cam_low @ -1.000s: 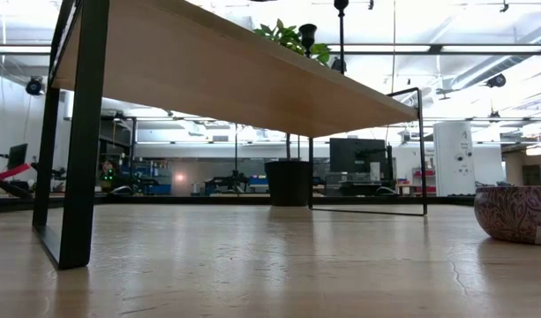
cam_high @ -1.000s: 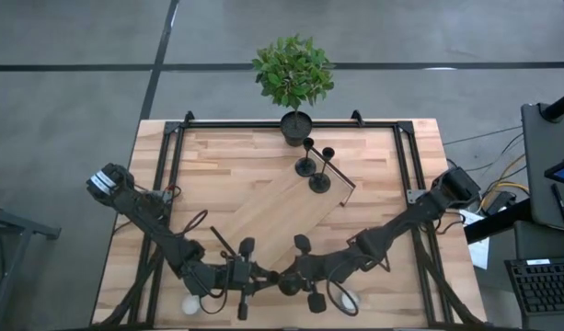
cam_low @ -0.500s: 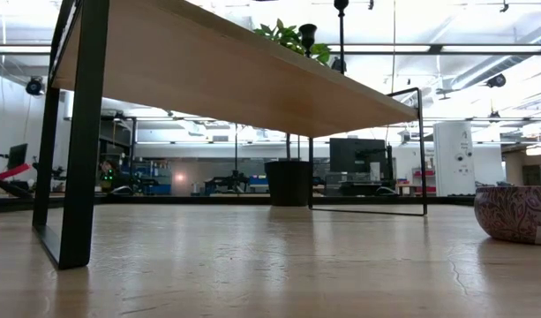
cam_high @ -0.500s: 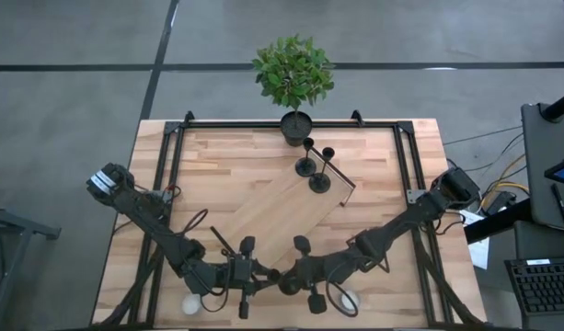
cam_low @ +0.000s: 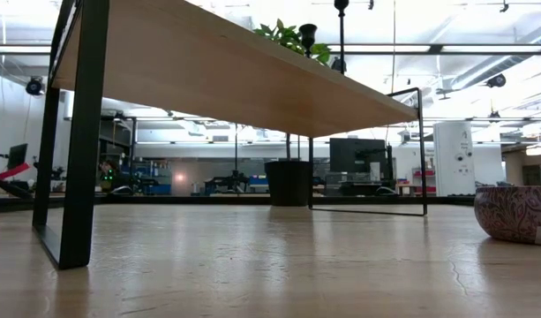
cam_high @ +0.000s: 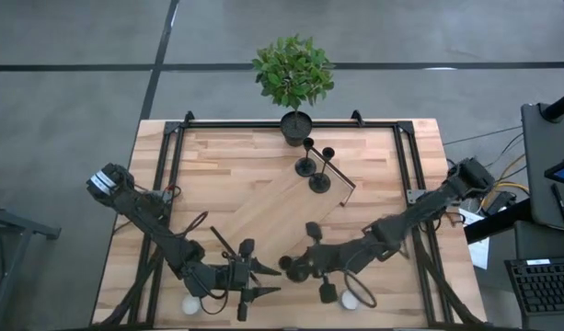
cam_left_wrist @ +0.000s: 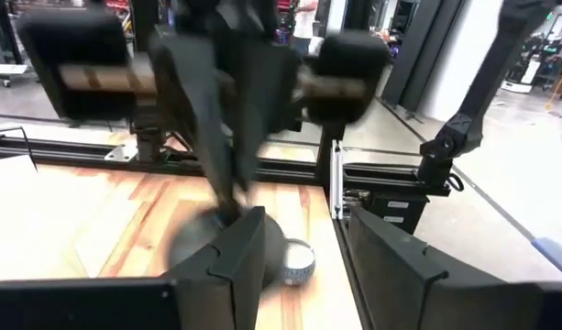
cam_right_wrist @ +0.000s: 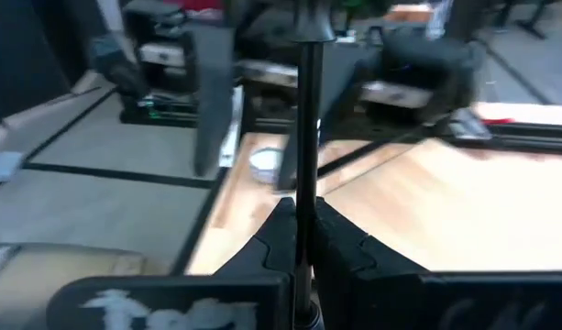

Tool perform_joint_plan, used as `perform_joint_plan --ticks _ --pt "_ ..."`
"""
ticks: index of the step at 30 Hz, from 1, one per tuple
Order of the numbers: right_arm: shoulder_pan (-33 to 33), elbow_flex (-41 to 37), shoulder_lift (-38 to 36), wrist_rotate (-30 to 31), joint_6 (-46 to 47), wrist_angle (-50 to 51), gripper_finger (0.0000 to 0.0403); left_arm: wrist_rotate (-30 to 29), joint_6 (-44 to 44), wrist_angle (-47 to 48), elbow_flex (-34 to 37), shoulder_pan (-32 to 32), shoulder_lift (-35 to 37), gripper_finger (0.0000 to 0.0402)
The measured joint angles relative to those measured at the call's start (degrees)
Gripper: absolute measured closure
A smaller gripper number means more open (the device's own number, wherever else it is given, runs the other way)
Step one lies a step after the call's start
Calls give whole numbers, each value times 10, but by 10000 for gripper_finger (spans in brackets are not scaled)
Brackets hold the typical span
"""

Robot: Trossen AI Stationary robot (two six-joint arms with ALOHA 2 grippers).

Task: Pick & Place candle stick holders
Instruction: Put the black candle holder on the shelf aligned with the other candle holder

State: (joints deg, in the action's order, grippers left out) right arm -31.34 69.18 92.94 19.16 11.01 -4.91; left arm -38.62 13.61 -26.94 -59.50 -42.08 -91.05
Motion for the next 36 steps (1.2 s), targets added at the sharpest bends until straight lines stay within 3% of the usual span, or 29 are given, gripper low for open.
perform_joint_plan --ticks 7,12,17,26,36 --pt "-1 -84 -99 102 -6 7 390 0 5 -1 9 -1 -2 243" --pt "4 -184 -184 216 27 1 391 1 15 -2 14 -1 -2 243" --pt "25 -260 -256 286 63 -2 391 1 15 -5 16 -1 -2 243" --pt "85 -340 -304 293 97 0 391 1 13 -18 16 -1 -2 243" --pt "110 -369 -316 290 115 -12 390 1 13 -17 17 -1 -2 243"
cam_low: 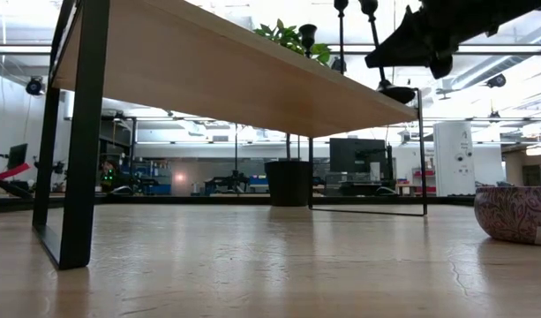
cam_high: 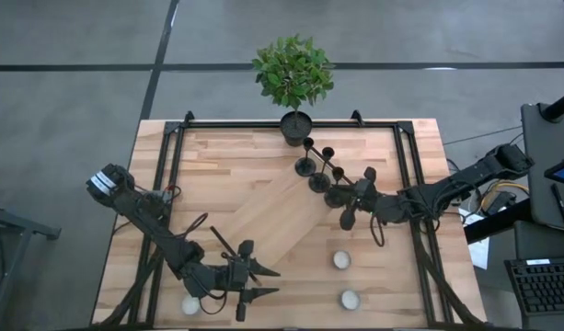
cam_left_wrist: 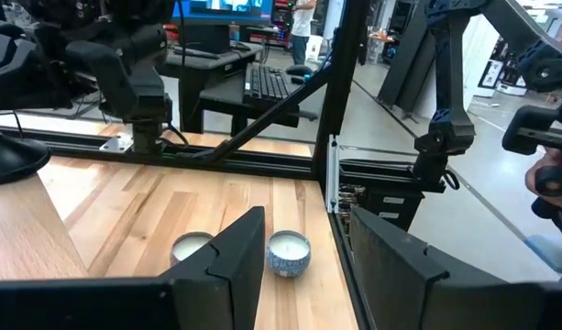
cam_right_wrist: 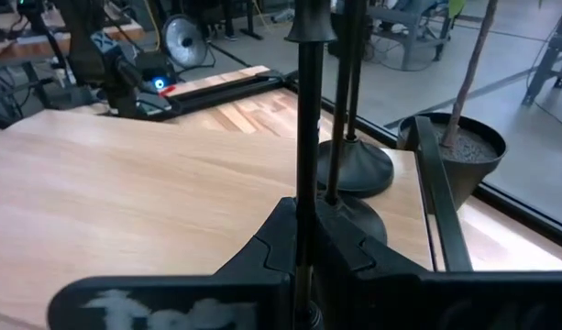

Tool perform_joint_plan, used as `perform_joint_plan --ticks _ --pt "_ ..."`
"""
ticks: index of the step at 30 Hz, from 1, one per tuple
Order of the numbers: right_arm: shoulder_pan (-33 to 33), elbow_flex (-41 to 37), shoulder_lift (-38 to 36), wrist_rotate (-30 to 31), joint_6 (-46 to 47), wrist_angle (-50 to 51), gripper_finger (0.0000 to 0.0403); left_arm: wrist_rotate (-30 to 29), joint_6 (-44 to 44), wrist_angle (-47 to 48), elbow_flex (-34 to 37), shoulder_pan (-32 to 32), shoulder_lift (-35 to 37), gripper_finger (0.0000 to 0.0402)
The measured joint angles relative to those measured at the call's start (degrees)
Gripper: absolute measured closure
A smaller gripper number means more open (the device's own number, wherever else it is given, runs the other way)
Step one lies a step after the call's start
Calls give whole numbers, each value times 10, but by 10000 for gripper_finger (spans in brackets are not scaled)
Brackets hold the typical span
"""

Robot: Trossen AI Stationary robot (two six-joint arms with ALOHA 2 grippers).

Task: Pick & Place candle stick holders
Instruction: Put the black candle holder on the shelf aligned with the other candle holder

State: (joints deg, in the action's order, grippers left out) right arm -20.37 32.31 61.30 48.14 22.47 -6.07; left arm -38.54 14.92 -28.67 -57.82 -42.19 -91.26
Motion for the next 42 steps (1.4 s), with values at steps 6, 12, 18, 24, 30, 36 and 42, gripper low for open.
perform_joint_plan --ticks 6,12,18,24,30,36,42 --pt "6 -12 5 0 -7 -34 390 0 0 0 0 0 0 243" --pt "6 -13 5 5 -27 -37 390 0 0 2 0 0 0 243" --pt "6 -15 6 14 -34 -38 390 0 1 2 0 0 0 243" --pt "6 -20 6 16 -32 -40 390 0 2 2 0 0 0 243" --pt "7 -28 6 30 -28 -42 383 0 2 2 0 0 0 243" --pt "9 -32 8 31 -33 -42 340 0 2 3 0 0 0 243" --pt "8 -30 7 31 -33 -48 291 0 3 8 0 0 0 243"
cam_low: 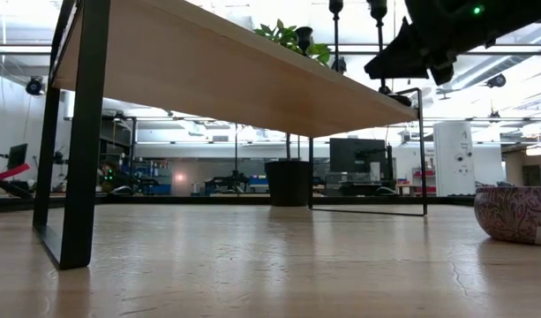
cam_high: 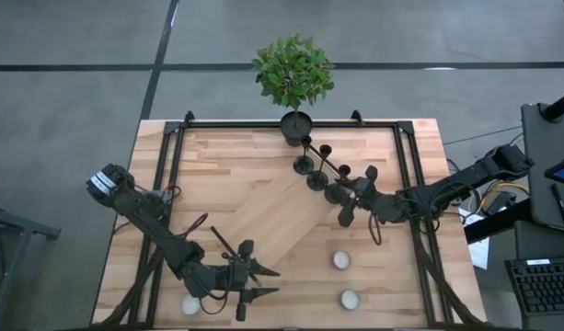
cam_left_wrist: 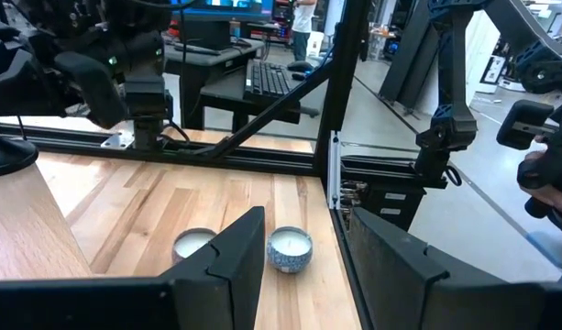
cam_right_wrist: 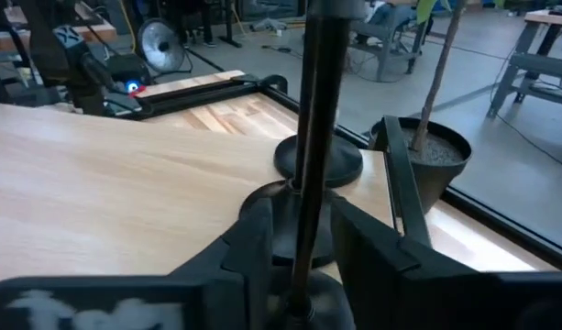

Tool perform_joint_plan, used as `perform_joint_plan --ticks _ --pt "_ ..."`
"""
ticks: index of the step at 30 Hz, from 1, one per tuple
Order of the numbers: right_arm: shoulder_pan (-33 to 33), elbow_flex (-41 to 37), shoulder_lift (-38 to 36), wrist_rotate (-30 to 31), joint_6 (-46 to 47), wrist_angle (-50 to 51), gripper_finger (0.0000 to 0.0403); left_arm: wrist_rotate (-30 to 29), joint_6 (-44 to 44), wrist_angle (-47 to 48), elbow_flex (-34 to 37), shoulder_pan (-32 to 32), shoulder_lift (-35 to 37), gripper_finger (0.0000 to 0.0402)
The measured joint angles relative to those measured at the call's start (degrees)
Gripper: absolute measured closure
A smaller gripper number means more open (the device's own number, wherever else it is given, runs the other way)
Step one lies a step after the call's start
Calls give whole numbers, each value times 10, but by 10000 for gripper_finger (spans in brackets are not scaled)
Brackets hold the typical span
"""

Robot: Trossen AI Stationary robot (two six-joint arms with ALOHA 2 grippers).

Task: Pick & Place candle stick holders
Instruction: Put the black candle holder on the shelf aligned with the other candle holder

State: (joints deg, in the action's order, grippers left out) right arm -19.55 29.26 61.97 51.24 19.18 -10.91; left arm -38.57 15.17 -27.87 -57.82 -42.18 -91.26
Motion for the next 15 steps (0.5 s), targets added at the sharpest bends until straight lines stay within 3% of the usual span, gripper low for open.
perform_joint_plan --ticks 7,15 --pt "0 18 -8 0 -37 0 255 0 2 3 0 0 0 243" --pt "-1 30 -19 -1 -62 15 239 0 6 6 0 0 0 243"
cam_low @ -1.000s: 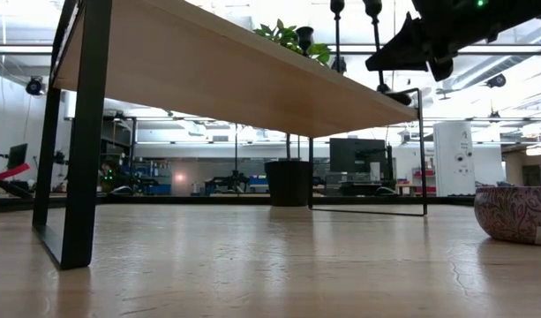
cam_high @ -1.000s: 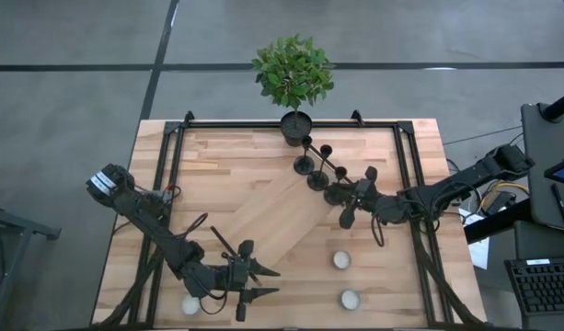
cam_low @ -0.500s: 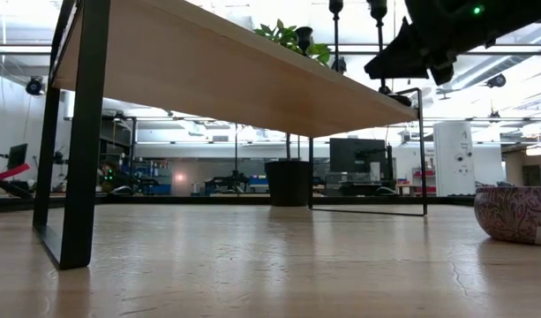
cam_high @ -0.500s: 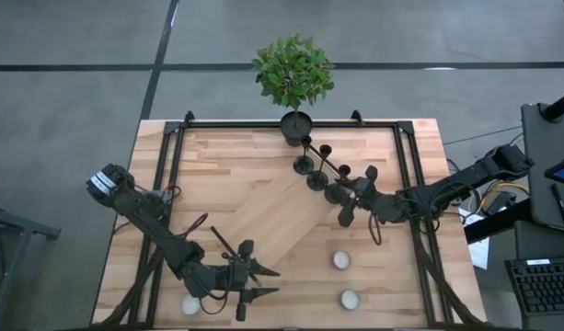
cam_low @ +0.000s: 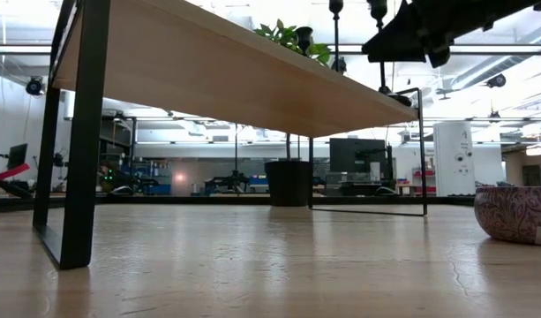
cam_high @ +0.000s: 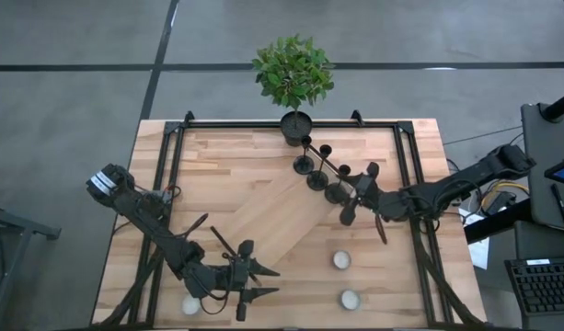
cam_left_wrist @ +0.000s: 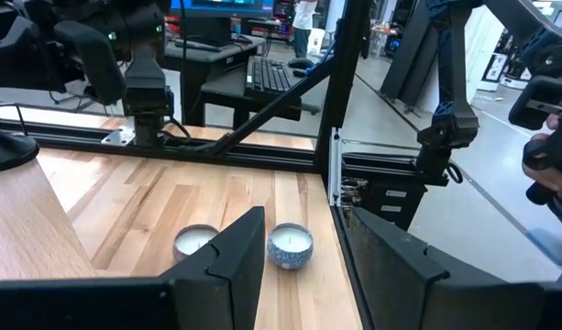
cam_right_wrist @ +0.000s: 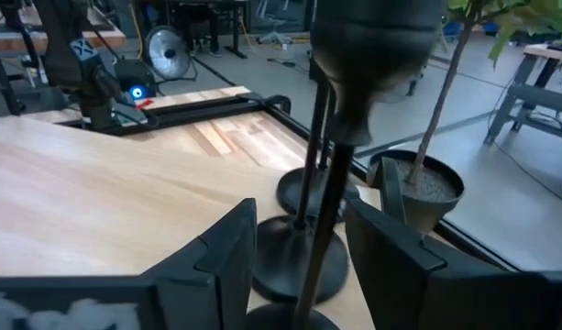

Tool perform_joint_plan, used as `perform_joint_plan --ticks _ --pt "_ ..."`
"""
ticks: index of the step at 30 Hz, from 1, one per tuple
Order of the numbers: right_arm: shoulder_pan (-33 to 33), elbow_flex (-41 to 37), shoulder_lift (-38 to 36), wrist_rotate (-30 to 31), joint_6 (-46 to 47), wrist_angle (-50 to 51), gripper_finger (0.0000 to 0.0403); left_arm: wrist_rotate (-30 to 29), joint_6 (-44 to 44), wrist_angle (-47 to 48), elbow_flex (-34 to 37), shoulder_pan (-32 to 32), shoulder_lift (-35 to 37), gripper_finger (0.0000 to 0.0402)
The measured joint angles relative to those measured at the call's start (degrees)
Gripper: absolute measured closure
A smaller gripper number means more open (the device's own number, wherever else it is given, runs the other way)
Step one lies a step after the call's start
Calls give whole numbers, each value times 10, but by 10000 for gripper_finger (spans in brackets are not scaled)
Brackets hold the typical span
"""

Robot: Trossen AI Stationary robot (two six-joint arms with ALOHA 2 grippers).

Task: Pick & Place candle stick holders
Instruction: Put the black candle holder on the shelf aligned with the other candle holder, then put the red scented candle on the shelf

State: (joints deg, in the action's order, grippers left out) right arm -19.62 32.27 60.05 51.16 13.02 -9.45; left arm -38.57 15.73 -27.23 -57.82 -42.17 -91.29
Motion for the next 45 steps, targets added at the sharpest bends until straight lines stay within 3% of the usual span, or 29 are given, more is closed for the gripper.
perform_joint_plan --ticks 7,19,23,32,37,45 --pt "0 0 -48 -4 46 92 238 0 4 3 0 0 0 243" --pt "-34 0 -111 -135 109 199 238 0 5 3 0 0 0 243" --pt "-78 0 -117 -138 114 213 238 0 6 3 5 0 0 243" --pt "-174 0 -106 -138 174 203 239 10 -16 5 28 12 0 243" --pt "-224 0 -79 -169 223 197 240 42 -28 8 29 11 0 243" --pt "-273 1 -18 -168 238 155 257 93 -58 19 18 29 0 243"
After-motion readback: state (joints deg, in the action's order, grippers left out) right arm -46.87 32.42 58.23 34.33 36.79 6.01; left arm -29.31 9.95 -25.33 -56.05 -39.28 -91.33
